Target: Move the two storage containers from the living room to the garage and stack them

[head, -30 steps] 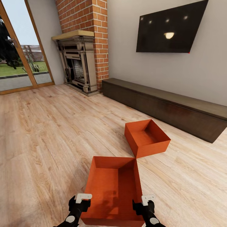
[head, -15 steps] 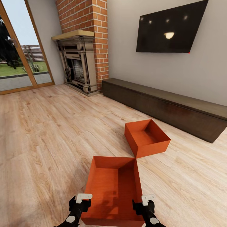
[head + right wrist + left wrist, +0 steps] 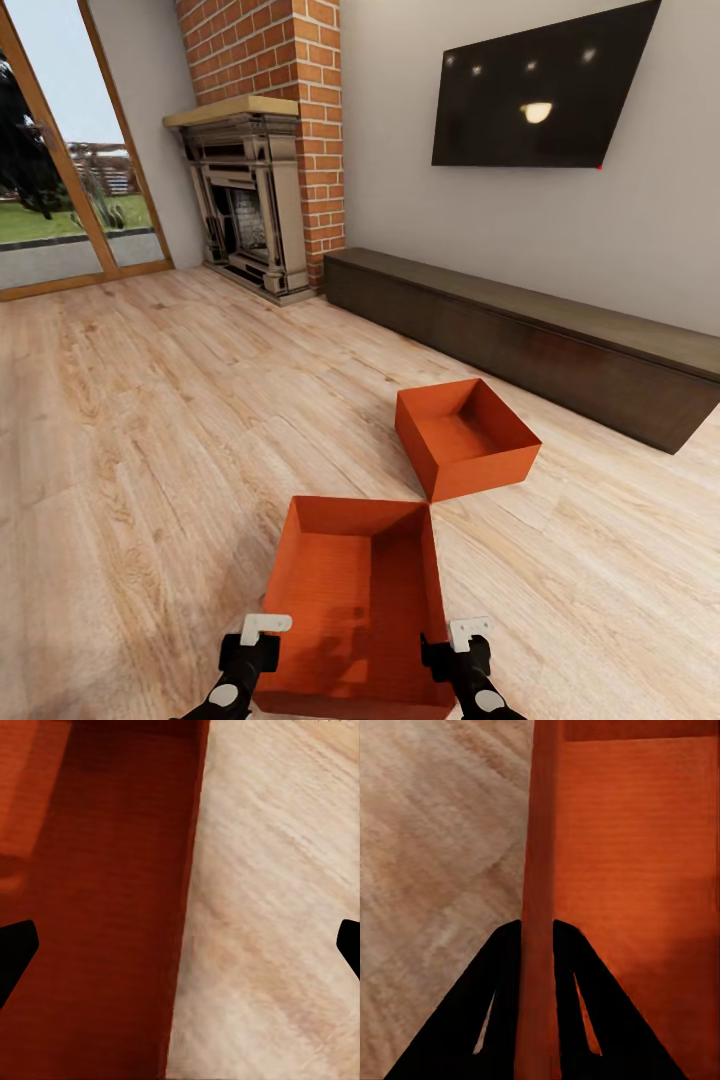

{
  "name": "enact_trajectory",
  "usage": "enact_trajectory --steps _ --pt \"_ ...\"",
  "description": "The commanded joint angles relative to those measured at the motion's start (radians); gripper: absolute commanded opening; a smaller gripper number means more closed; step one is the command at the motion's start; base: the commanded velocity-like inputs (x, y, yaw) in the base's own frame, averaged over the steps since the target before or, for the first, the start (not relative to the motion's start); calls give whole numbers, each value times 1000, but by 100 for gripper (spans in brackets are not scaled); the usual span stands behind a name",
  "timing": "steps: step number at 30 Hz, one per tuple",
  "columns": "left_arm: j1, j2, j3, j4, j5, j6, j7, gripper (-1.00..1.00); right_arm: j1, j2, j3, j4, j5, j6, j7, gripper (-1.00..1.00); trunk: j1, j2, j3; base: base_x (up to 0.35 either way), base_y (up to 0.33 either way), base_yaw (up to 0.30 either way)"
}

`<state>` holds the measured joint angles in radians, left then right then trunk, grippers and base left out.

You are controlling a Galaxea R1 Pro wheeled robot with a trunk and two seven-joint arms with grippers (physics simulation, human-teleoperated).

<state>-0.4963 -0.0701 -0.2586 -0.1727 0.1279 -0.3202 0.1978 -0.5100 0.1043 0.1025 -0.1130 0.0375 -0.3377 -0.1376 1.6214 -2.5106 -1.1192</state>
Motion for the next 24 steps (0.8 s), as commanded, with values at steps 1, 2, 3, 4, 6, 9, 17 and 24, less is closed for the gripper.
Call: enact_trajectory --steps 1,2,3,4,6,9,17,24 --pt "-1 1 -5 1 7 -4 6 -100 -1 0 8 1 4 -1 -10 100 0 0 -1 0 0 0" --pt "-1 2 -5 1 8 -3 6 -100 0 0 8 1 4 -1 -10 100 0 0 -1 0 0 0" --pt "-1 3 -5 1 8 -3 6 -100 -1 0 8 1 4 -2 -10 100 0 0 -1 0 0 0" --pt "-1 3 -5 1 8 -3 6 -100 0 0 8 1 4 -2 -10 100 0 0 -1 0 0 0" --pt "-1 3 -4 1 8 -3 6 -100 0 0 8 1 4 -2 -10 100 0 0 -1 0 0 0" --pt "-1 3 -4 1 9 -2 6 -100 0 0 8 1 4 -4 -10 100 0 0 -1 0 0 0" --pt "-1 3 -4 1 9 -2 6 -100 1 0 8 1 4 -6 -10 100 0 0 -1 0 0 0" --pt "-1 3 -4 1 9 -2 6 -100 0 0 8 1 4 -6 -10 -100 0 0 -1 0 0 0"
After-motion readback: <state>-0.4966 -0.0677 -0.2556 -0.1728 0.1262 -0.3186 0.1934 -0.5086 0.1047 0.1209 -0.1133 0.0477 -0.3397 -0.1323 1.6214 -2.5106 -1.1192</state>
